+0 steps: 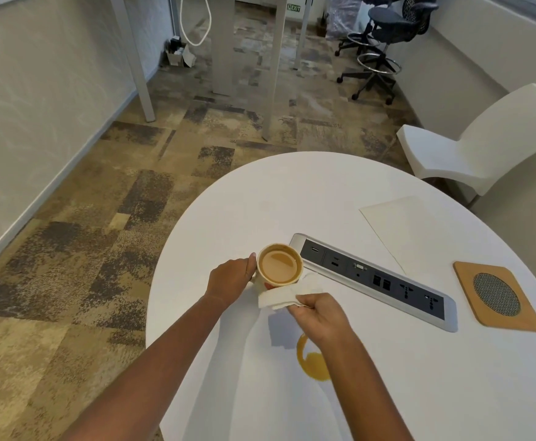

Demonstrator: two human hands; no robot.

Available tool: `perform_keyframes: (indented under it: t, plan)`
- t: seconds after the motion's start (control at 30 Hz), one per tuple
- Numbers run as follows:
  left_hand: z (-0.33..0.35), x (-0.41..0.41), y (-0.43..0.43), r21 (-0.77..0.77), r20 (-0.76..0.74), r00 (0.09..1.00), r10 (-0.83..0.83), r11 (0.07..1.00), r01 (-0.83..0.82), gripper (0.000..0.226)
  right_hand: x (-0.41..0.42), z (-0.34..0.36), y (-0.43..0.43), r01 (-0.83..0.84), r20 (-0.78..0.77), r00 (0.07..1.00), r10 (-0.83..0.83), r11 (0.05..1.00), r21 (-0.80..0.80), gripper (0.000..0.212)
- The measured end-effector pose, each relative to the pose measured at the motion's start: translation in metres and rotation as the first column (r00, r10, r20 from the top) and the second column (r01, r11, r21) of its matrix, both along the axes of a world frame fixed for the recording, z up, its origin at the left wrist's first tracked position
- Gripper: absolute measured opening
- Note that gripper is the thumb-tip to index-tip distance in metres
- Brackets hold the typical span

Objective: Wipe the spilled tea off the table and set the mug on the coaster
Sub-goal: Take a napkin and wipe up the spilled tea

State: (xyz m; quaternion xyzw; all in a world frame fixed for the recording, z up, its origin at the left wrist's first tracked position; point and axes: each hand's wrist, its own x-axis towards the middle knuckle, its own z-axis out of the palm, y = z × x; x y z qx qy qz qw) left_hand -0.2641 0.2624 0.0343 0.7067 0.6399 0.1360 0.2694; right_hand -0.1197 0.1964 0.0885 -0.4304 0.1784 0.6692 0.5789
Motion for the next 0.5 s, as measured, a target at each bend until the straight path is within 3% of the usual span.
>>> perform_keyframes:
  t: [0.1, 0.23, 0.37, 0.5]
  plan:
    - [0.001, 0.0, -0.001, 0.001, 0.015, 1.0, 0.003, 1.0, -0.003, 0.058, 0.016, 0.003, 0.007, -0.1, 0.211, 0.972, 0.104, 0.995, -0.031, 0.056]
    - [0.002, -0.001, -0.001, 0.0, 0.027, 1.0, 0.013, 1.0, -0.013, 0.056, 0.033, 0.002, 0.027, -0.332, 0.478, 0.812, 0.335, 0.939, -0.094, 0.047]
    - [0.002, 0.0, -0.002, 0.009, 0.042, 0.999, 0.028, 1.0, -0.028, 0.058, 0.038, 0.008, 0.046, -0.571, 0.692, 0.491, 0.529, 0.795, -0.203, 0.03]
    - [-0.001, 0.001, -0.003, 0.015, 0.084, 0.995, 0.06, 0.998, -0.062, 0.055, 0.04, 0.01, 0.072, -0.739, 0.843, 0.145, 0.517, 0.624, -0.256, 0.026]
